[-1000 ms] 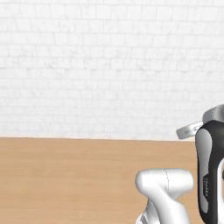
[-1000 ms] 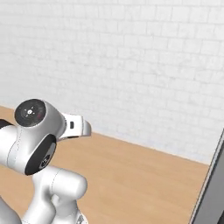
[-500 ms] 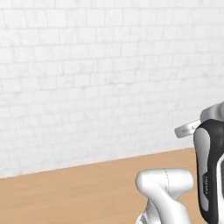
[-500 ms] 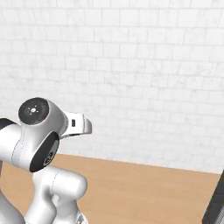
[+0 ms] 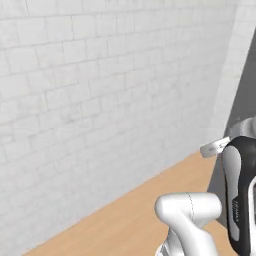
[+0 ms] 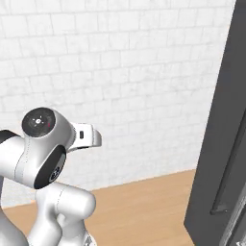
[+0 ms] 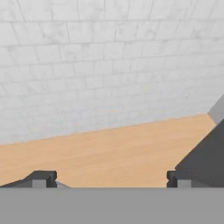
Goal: Place one bell pepper and one fish in each tupperware on the nearby counter, to pack two identical lunches.
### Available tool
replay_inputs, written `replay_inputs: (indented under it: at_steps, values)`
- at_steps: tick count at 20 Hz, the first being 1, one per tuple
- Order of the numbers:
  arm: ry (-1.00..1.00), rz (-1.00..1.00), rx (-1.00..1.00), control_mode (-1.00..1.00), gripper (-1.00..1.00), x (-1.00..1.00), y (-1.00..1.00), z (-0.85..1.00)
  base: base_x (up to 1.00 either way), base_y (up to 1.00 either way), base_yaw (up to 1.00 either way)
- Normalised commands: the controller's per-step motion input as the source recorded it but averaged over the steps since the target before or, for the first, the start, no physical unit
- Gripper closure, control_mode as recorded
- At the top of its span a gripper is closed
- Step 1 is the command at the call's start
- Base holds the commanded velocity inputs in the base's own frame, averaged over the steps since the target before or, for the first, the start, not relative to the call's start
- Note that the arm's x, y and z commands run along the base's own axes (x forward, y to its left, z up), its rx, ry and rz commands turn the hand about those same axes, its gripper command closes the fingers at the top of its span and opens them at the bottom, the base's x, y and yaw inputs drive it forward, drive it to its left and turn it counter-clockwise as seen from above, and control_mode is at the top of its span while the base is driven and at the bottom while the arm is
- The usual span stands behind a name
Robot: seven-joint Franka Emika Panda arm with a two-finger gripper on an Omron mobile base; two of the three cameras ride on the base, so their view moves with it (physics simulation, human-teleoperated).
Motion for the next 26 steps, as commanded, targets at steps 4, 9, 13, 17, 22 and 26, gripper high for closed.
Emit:
replay_inputs:
  at_steps: [4,9,13,17,22,26]
  values:
    - [0.0,0.0,0.0,1.0,-1.0,0.0,0.0,0.0,0.99,1.0,-0.63]
    - [0.0,0.0,0.0,1.0,-1.0,0.0,0.0,0.0,0.53,0.89,-0.5]
    - [0.0,0.0,0.0,1.0,-1.0,0.0,0.0,0.0,-0.07,0.05,-0.53]
    - [0.0,0.0,0.0,1.0,-1.0,0.0,0.0,0.0,-0.57,0.0,-0.55]
    - [0.0,0.0,0.0,1.0,-1.0,0.0,0.0,0.0,-0.42,0.0,-0.52]
    - [0.0,0.0,0.0,1.0,-1.0,0.0,0.0,0.0,-0.12,-0.26,-0.58]
